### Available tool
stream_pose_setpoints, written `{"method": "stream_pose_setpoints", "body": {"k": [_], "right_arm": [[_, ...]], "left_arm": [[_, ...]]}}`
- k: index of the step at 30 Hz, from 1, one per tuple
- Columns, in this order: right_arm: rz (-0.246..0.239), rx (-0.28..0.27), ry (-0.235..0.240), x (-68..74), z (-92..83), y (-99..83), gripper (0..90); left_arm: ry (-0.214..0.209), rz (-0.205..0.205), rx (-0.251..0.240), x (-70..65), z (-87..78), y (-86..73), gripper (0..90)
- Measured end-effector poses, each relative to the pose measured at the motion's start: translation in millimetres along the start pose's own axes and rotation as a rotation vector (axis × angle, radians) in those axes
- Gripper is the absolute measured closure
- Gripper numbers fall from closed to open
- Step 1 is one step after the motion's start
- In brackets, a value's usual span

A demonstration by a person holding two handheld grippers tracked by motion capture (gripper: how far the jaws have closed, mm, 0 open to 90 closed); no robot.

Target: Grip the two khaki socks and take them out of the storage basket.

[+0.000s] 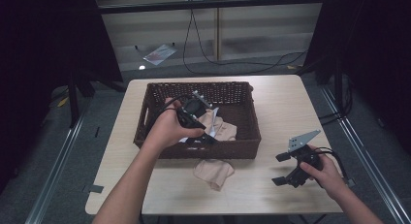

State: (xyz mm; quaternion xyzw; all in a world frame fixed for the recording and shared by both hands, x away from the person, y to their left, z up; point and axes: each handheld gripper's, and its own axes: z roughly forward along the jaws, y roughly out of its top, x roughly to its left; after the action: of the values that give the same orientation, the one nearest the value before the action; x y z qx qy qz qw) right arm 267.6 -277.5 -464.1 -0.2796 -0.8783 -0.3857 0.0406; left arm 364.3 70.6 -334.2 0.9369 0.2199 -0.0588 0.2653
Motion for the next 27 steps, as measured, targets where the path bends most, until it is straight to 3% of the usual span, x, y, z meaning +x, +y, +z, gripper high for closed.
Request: {"method": "stream_pose_setpoints", "body": {"k": [3,12,27], "right_arm": [[-0.001,0.003,0.0,0.0,0.6,0.0,1.6],[-0.003,0.004,0.0,-0.1,0.7,-0.1,1.6],[-0.002,0.002,0.001,0.2,0.2,-0.1,1.6]], "left_arm": [[0.015,-0.018,-0.018,7.3,-1.8,3.4,25.9],[0.083,-0.044,0.0,27.6,2.2,8.3,17.7],[0.126,-0.092,0.029,57.7,19.5,10.7,12.2]]}}
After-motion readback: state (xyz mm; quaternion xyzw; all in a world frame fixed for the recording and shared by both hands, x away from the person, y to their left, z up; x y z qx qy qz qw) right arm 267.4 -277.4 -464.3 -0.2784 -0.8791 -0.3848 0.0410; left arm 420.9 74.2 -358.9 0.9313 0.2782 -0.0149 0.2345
